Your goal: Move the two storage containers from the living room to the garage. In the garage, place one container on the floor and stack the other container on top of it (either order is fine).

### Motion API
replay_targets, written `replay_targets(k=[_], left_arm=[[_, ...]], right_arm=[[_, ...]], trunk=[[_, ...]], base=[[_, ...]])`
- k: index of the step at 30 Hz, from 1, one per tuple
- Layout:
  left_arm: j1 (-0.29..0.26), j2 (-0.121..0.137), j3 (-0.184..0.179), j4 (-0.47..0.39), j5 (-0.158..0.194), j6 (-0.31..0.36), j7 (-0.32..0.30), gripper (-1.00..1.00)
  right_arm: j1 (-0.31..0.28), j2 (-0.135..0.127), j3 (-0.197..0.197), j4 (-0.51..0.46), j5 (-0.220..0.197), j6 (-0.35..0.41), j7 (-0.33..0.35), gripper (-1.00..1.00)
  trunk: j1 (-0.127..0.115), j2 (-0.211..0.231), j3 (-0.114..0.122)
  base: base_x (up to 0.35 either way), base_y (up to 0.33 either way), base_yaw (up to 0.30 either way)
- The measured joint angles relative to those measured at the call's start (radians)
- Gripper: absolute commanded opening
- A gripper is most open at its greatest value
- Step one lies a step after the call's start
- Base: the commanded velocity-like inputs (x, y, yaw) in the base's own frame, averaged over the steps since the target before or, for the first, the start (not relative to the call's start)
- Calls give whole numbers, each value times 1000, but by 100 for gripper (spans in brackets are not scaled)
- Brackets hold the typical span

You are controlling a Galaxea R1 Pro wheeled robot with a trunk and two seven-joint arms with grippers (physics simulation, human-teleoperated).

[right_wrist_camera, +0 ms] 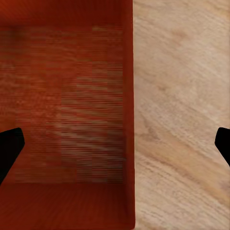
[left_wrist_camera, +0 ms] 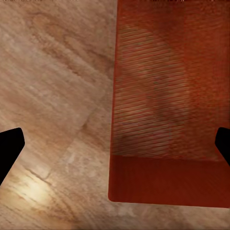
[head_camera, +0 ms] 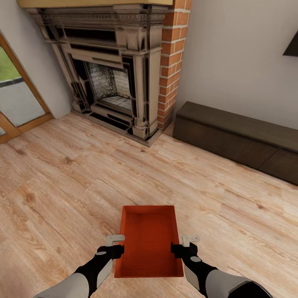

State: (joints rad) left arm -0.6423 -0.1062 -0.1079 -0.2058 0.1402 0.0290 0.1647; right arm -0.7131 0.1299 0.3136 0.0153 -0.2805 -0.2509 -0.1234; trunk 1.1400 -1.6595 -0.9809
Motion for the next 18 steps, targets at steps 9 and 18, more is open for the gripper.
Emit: replay_targets(k=[9,18], left_arm=[[0,0,0,-1,2,-25,0,100],[0,0,2,-1,2,-26,0,100]], right_arm=[[-1,1,0,1,-2,-14,0,100],[0,0,1,1,4,-24,0,100]], trunk=[[35,-63,-28],[69,-126,-56]], base=[[0,0,0],[0,0,0]])
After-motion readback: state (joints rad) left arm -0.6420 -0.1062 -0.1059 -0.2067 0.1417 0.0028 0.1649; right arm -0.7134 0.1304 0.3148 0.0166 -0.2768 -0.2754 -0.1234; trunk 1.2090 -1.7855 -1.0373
